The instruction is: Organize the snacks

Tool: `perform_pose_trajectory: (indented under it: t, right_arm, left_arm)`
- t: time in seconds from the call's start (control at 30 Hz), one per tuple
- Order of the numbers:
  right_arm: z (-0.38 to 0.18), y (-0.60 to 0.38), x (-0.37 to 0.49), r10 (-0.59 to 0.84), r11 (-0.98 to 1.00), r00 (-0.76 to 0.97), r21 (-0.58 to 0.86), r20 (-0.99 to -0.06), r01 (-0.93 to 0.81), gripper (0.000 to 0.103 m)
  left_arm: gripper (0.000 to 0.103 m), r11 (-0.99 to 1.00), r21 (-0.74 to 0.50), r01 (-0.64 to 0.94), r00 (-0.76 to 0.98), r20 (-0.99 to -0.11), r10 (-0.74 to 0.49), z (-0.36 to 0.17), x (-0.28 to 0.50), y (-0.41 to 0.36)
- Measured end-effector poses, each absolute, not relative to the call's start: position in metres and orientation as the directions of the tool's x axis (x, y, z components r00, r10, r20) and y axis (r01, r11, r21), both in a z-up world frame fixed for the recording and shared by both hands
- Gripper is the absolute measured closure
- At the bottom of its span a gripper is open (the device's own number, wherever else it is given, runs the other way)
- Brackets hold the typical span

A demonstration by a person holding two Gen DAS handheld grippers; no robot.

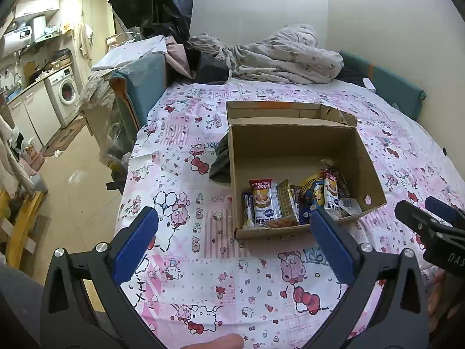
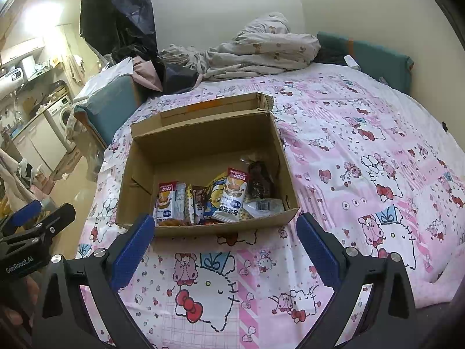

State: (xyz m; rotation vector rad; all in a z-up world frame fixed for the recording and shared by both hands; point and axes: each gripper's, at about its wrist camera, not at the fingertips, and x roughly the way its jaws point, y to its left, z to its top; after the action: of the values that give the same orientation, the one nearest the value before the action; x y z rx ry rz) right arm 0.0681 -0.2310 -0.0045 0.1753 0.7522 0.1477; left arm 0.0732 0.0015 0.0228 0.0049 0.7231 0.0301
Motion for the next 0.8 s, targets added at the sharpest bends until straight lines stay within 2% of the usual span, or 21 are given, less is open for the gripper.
perform_pose_trajectory:
  t: [0.8]
  right_arm:
    - [-0.0061, -0.2306, 0.0678, 0.208, 0.972, 0.714, 0.222, -0.669, -0.075, 0.003]
  left_arm:
    - [0.0, 1.0, 0.0, -0.017, 0.741, -0.671, 0.013, 0.0197, 0.0718, 0.0014]
